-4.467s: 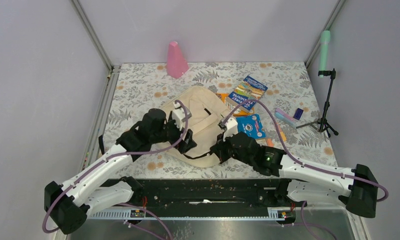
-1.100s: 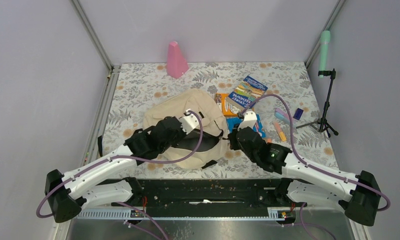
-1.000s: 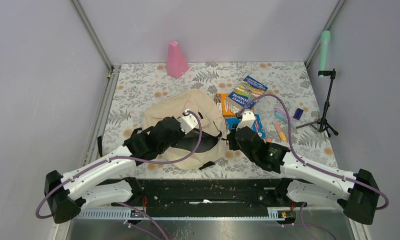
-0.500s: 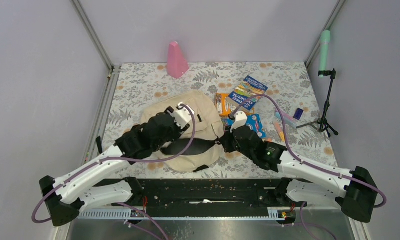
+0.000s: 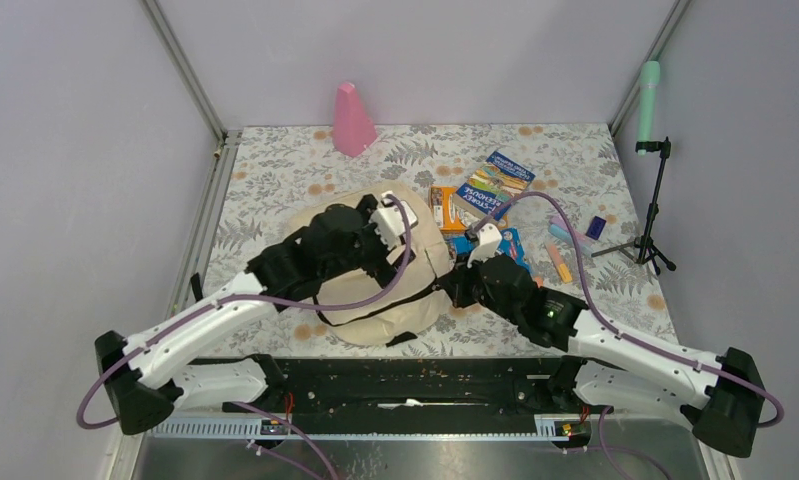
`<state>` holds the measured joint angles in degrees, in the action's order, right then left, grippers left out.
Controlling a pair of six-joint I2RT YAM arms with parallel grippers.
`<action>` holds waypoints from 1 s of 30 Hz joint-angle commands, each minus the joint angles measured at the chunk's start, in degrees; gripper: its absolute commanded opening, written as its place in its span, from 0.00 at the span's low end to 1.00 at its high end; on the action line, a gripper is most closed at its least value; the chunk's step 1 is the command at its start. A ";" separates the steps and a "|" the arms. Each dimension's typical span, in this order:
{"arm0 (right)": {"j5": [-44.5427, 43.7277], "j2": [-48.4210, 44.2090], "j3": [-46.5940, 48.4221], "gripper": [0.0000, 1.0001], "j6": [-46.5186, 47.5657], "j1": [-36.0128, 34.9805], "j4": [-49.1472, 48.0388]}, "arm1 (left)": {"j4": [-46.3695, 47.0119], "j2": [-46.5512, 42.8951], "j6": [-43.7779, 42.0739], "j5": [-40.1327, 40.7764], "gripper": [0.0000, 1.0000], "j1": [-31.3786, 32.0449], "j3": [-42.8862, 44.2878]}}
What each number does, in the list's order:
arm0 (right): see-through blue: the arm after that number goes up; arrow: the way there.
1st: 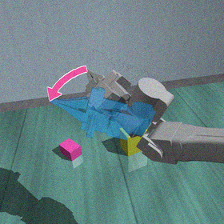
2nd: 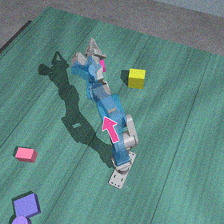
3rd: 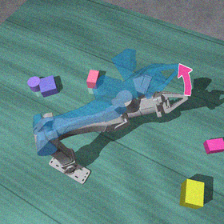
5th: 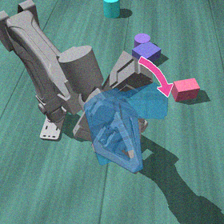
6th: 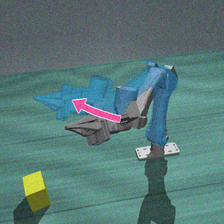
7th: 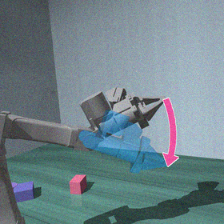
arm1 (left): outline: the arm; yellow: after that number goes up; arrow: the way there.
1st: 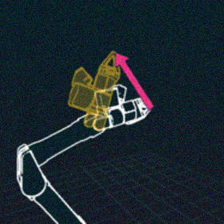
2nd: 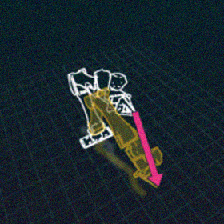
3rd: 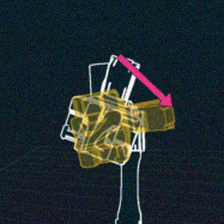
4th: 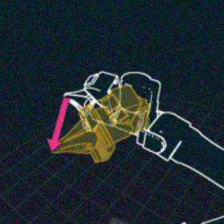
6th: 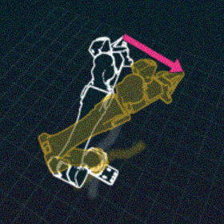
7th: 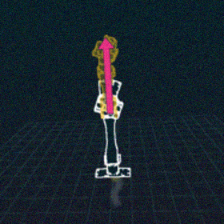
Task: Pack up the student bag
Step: Unzip the student bag at the center of the board.
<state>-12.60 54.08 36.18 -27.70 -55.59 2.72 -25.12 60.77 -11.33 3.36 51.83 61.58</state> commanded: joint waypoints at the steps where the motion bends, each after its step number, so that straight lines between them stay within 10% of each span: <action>1: -1.96 -4.11 -1.68 0.00 -0.62 0.30 -0.50 | 2.03 3.85 0.44 -5.01 0.86 -0.22 -0.53; 7: -2.44 -5.67 -2.39 0.00 -0.51 0.31 0.18 | -0.60 10.29 1.01 -7.44 0.68 -0.86 0.24; 30: -3.66 -5.72 -2.65 0.00 -0.73 0.31 0.94 | -0.37 21.10 9.92 -22.46 0.54 -1.29 1.57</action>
<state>-14.35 49.56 33.34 -28.16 -55.59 4.62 -27.11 82.46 -2.94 -15.84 50.76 61.60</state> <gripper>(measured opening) 0.020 0.545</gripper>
